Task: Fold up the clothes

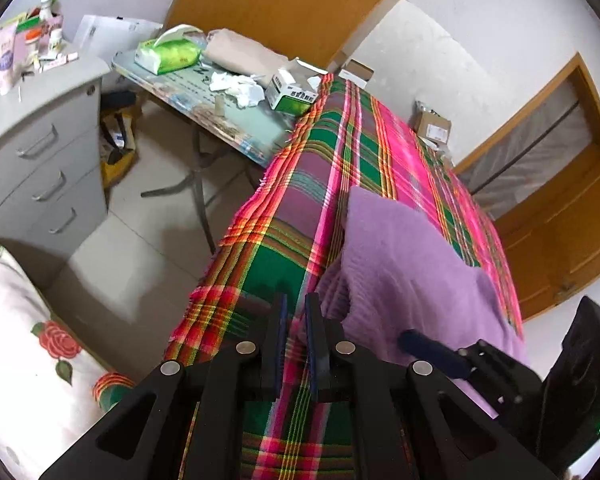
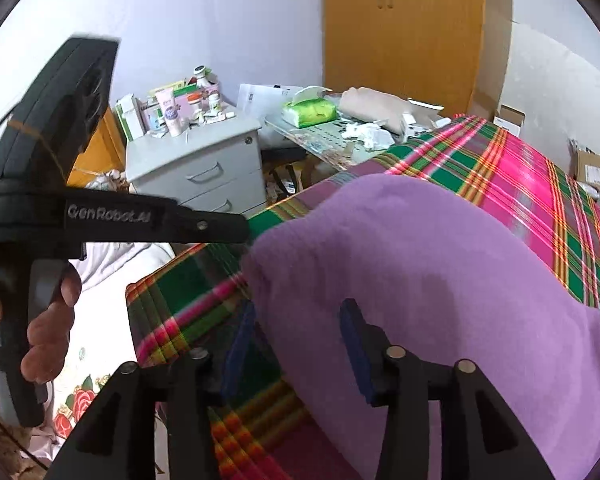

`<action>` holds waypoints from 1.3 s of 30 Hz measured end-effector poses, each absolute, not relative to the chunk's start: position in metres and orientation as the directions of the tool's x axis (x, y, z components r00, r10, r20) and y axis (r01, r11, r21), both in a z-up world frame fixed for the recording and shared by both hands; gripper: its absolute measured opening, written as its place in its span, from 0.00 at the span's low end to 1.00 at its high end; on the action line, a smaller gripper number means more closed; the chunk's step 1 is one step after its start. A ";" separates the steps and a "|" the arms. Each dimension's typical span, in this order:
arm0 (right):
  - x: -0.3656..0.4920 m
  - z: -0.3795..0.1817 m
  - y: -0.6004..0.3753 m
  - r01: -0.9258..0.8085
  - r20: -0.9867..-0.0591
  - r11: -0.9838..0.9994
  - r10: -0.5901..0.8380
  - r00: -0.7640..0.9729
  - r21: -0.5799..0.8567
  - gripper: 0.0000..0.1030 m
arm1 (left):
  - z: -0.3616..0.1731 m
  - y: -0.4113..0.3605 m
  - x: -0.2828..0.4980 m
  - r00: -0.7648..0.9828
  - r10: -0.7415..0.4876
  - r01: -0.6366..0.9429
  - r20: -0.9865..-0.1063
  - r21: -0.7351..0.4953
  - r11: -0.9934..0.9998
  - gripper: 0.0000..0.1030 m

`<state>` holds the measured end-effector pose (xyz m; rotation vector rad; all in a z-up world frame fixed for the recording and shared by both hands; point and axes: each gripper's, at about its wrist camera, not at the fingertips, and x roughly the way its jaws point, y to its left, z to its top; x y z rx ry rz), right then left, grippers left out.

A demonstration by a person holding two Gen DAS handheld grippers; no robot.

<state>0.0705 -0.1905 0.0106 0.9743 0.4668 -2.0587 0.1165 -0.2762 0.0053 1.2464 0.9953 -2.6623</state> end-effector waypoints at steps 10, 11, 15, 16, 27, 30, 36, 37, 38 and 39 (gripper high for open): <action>0.074 -0.004 -0.219 0.755 -0.774 -0.647 -0.420 -0.473 -0.111 0.45 | -0.005 -0.295 0.101 -0.657 0.372 0.289 -0.656 -0.674 -0.680 0.28; 0.072 -0.004 -0.218 0.749 -0.772 -0.653 -0.418 -0.478 -0.110 0.36 | -0.006 -0.296 0.098 -0.652 0.381 0.284 -0.655 -0.678 -0.678 0.28; 0.072 -0.001 -0.214 0.744 -0.750 -0.656 -0.429 -0.503 -0.123 0.19 | -0.009 -0.295 0.089 -0.623 0.419 0.279 -0.660 -0.688 -0.670 0.29; 0.074 0.000 -0.213 0.741 -0.740 -0.658 -0.431 -0.516 -0.134 0.17 | -0.009 -0.294 0.086 -0.614 0.427 0.278 -0.664 -0.688 -0.670 0.29; 0.080 0.010 -0.199 0.739 -0.677 -0.661 -0.485 -0.554 -0.130 0.12 | -0.010 -0.298 0.065 -0.595 0.562 0.260 -0.574 -0.800 -0.542 0.29; 0.080 0.010 -0.198 0.740 -0.671 -0.661 -0.492 -0.555 -0.127 0.12 | -0.007 -0.300 0.066 -0.611 0.591 0.224 -0.527 -0.831 -0.509 0.29; 0.079 0.011 -0.197 0.741 -0.660 -0.661 -0.505 -0.556 -0.119 0.12 | -0.018 -0.308 0.071 -0.586 0.622 0.254 -0.519 -0.847 -0.467 0.29; 0.078 0.011 -0.197 0.741 -0.658 -0.661 -0.507 -0.556 -0.118 0.12 | -0.017 -0.308 0.072 -0.586 0.625 0.250 -0.515 -0.849 -0.465 0.29; 0.078 0.012 -0.196 0.741 -0.655 -0.661 -0.510 -0.558 -0.116 0.12 | -0.017 -0.307 0.073 -0.584 0.627 0.254 -0.515 -0.850 -0.461 0.29; 0.079 0.013 -0.195 0.741 -0.650 -0.662 -0.514 -0.559 -0.114 0.12 | -0.017 -0.308 0.072 -0.583 0.629 0.258 -0.514 -0.852 -0.456 0.29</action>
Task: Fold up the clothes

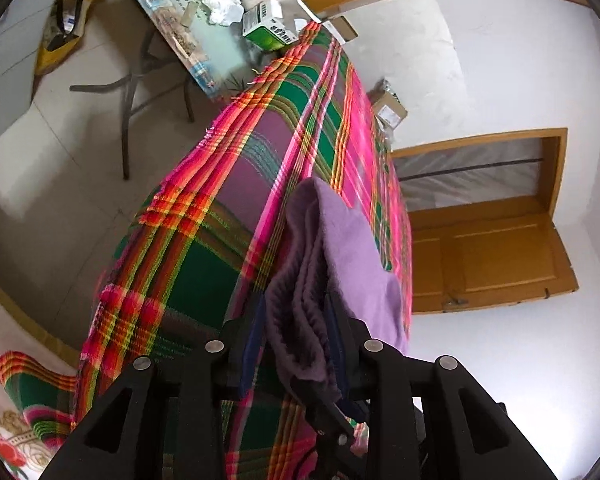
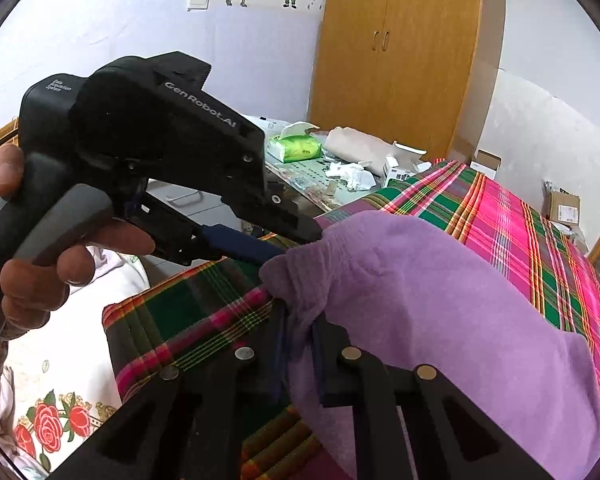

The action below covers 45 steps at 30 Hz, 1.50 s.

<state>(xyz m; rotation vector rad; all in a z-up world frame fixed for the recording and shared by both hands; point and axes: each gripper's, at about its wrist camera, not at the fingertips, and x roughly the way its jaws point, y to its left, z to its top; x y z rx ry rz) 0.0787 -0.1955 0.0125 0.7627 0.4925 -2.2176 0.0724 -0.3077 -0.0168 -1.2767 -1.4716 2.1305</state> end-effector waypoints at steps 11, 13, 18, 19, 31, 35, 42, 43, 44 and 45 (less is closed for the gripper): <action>0.085 0.014 -0.191 0.747 -0.642 -0.656 -0.527 -0.557 -0.109 0.12 | -0.022 -0.307 0.067 -0.599 0.657 0.274 -0.459 -0.888 -0.370 0.29; 0.087 0.016 -0.190 0.748 -0.633 -0.654 -0.533 -0.561 -0.113 0.12 | -0.022 -0.307 0.066 -0.597 0.651 0.285 -0.468 -0.883 -0.374 0.30; 0.090 0.020 -0.184 0.752 -0.610 -0.651 -0.556 -0.565 -0.103 0.12 | -0.021 -0.313 0.070 -0.616 0.641 0.292 -0.458 -0.888 -0.354 0.29; 0.090 0.020 -0.184 0.754 -0.609 -0.649 -0.557 -0.564 -0.104 0.12 | -0.022 -0.313 0.071 -0.619 0.641 0.291 -0.453 -0.891 -0.349 0.29; 0.096 0.021 -0.181 0.763 -0.601 -0.637 -0.569 -0.561 -0.109 0.11 | -0.023 -0.308 0.062 -0.578 0.689 0.267 -0.437 -0.899 -0.346 0.30; 0.097 0.021 -0.180 0.765 -0.597 -0.636 -0.576 -0.559 -0.103 0.11 | -0.028 -0.313 0.068 -0.588 0.685 0.285 -0.430 -0.903 -0.322 0.30; 0.098 0.023 -0.176 0.767 -0.586 -0.635 -0.588 -0.558 -0.093 0.11 | -0.041 -0.314 0.073 -0.614 0.703 0.296 -0.359 -0.930 -0.218 0.30; 0.099 0.022 -0.176 0.768 -0.586 -0.633 -0.588 -0.557 -0.095 0.11 | -0.041 -0.312 0.071 -0.609 0.707 0.297 -0.358 -0.930 -0.216 0.30; 0.101 0.022 -0.177 0.769 -0.587 -0.631 -0.588 -0.557 -0.097 0.11 | -0.042 -0.310 0.068 -0.602 0.713 0.299 -0.360 -0.929 -0.217 0.30; 0.102 0.022 -0.177 0.770 -0.586 -0.630 -0.589 -0.556 -0.097 0.11 | -0.043 -0.309 0.065 -0.595 0.718 0.300 -0.361 -0.929 -0.218 0.30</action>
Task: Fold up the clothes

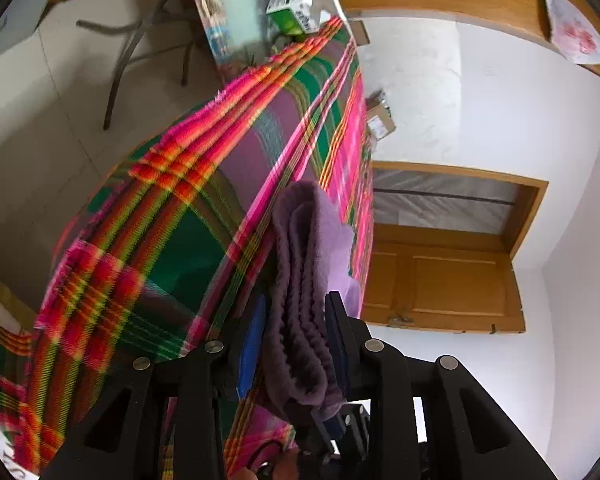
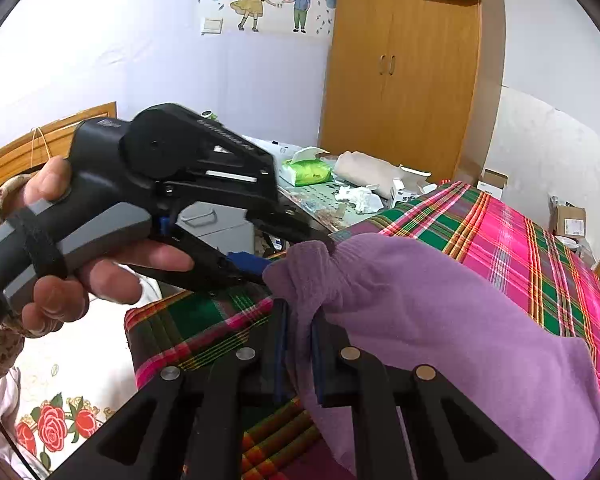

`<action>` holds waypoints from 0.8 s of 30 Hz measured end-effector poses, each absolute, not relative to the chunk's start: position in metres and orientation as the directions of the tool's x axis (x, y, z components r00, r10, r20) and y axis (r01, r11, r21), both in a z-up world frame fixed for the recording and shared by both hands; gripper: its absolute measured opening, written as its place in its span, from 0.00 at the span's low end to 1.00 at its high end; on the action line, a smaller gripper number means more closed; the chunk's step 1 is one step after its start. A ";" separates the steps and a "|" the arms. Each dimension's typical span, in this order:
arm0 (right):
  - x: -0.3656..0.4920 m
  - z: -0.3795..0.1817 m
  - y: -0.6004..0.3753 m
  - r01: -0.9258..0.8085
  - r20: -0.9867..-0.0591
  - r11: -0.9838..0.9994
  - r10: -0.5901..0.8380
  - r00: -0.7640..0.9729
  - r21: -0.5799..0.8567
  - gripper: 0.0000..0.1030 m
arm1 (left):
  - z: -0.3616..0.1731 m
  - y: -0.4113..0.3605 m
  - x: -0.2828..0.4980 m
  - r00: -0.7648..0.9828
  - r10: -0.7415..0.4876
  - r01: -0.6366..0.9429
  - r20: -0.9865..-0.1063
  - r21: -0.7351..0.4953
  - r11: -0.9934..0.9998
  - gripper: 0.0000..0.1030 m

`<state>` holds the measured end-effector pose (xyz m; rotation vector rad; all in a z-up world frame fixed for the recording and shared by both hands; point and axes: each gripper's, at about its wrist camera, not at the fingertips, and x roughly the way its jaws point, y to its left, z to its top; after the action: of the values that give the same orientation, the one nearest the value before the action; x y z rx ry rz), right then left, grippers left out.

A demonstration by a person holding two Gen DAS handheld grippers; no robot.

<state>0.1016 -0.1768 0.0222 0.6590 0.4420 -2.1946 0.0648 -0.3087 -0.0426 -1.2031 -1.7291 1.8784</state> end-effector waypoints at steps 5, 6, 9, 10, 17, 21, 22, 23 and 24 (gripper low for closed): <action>0.099 0.023 -0.177 0.771 -0.582 -0.630 -0.593 -0.557 -0.095 0.11 | -0.046 -0.302 0.048 -0.555 0.736 0.324 -0.387 -0.916 -0.237 0.30; 0.100 0.023 -0.178 0.771 -0.582 -0.629 -0.592 -0.557 -0.097 0.11 | -0.046 -0.301 0.043 -0.544 0.742 0.323 -0.392 -0.914 -0.246 0.30; 0.099 0.023 -0.179 0.771 -0.582 -0.630 -0.593 -0.557 -0.096 0.11 | -0.049 -0.297 0.029 -0.510 0.752 0.325 -0.417 -0.903 -0.280 0.30; 0.098 0.023 -0.179 0.771 -0.582 -0.630 -0.593 -0.556 -0.095 0.11 | -0.049 -0.296 0.024 -0.499 0.753 0.329 -0.429 -0.898 -0.293 0.30; 0.097 0.020 -0.184 0.773 -0.593 -0.628 -0.588 -0.550 -0.095 0.11 | -0.046 -0.298 0.000 -0.484 0.758 0.318 -0.438 -0.895 -0.314 0.30; 0.092 0.019 -0.189 0.768 -0.608 -0.634 -0.578 -0.544 -0.084 0.11 | -0.045 -0.300 -0.006 -0.482 0.746 0.326 -0.460 -0.884 -0.335 0.20; 0.090 0.020 -0.190 0.767 -0.610 -0.637 -0.578 -0.542 -0.078 0.11 | -0.046 -0.300 -0.008 -0.482 0.742 0.328 -0.466 -0.881 -0.340 0.18; 0.089 0.020 -0.191 0.766 -0.611 -0.638 -0.579 -0.540 -0.073 0.10 | -0.045 -0.301 -0.009 -0.484 0.740 0.323 -0.466 -0.882 -0.344 0.18; 0.089 0.020 -0.192 0.766 -0.612 -0.639 -0.579 -0.539 -0.070 0.10 | -0.045 -0.301 -0.009 -0.488 0.739 0.317 -0.466 -0.883 -0.347 0.18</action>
<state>0.0888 -0.1921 0.0204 0.7098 0.4249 -2.1877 -0.0092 -0.3012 -0.0448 -1.3745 -1.5696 1.9021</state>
